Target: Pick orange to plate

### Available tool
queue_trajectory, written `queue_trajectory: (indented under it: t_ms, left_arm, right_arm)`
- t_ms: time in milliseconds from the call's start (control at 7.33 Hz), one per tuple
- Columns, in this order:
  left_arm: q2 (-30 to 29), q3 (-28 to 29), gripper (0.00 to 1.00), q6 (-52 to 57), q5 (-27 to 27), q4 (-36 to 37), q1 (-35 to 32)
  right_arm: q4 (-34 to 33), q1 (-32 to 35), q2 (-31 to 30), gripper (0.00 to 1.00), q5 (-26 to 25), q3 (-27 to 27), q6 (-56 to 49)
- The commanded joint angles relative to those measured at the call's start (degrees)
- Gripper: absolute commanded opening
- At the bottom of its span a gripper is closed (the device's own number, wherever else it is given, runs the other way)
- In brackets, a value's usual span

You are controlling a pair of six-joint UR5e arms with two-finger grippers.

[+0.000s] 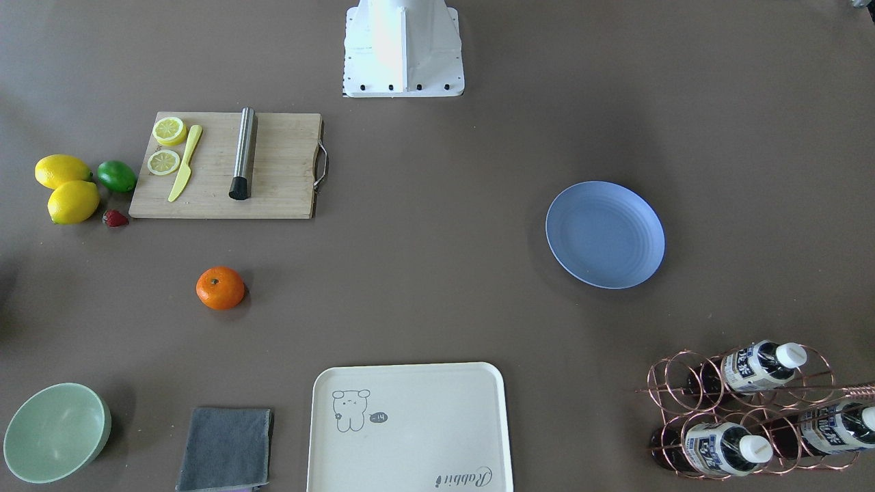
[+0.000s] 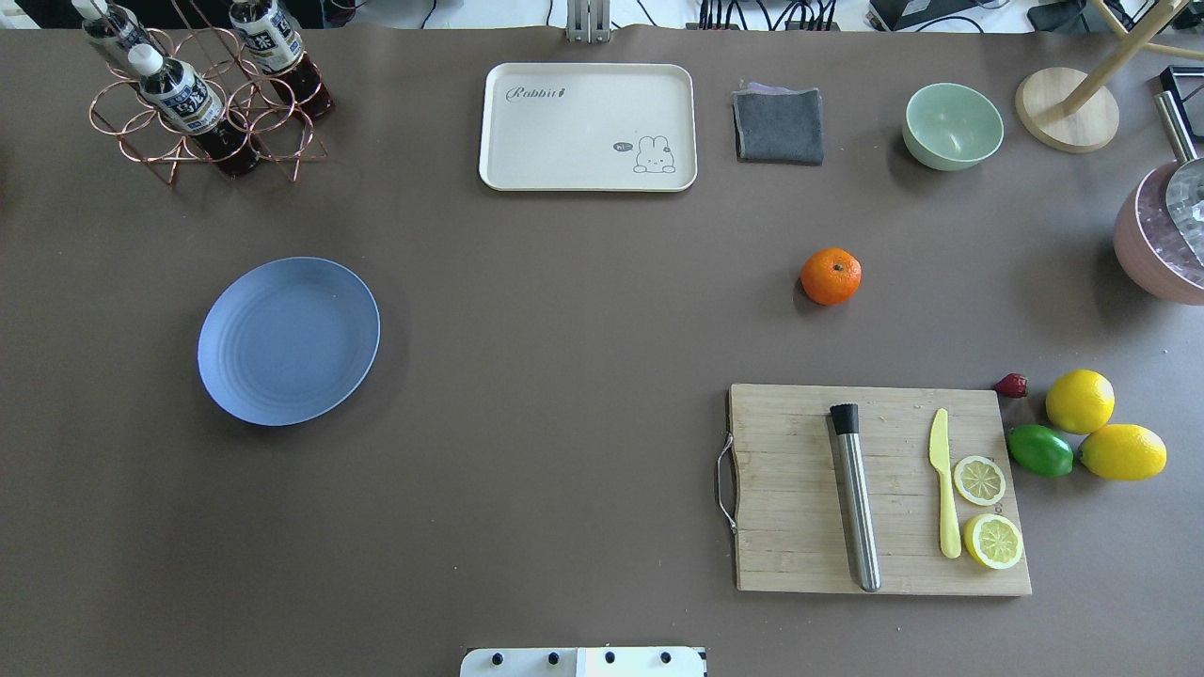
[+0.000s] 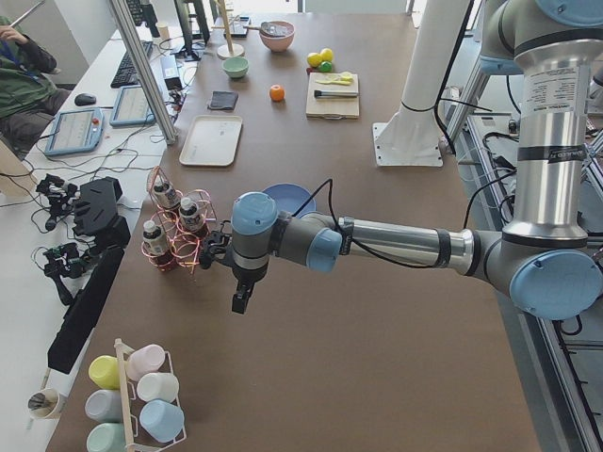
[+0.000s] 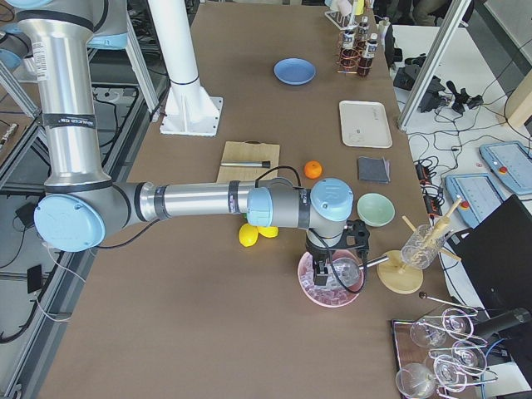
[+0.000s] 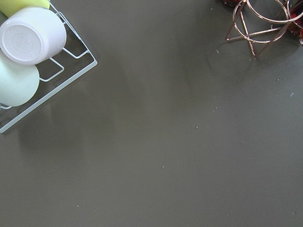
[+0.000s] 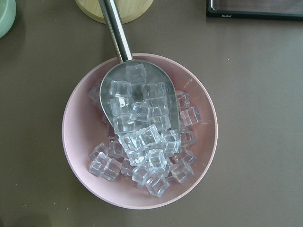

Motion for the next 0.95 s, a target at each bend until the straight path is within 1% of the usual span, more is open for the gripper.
queue_trajectory:
  t_ms: [0,818]
  left_arm:
    - [0.9,0.3,0.98,-0.1,0.1,-0.1,0.1]
    - [0.6,0.2,0.98,-0.4,-0.1,0.2,0.0]
  right_arm:
    - [0.0,-0.3,-0.2,1.0,-0.5,1.0,0.5]
    - [-0.1,-0.3,-0.3,1.0,0.0,2.7,0.8]
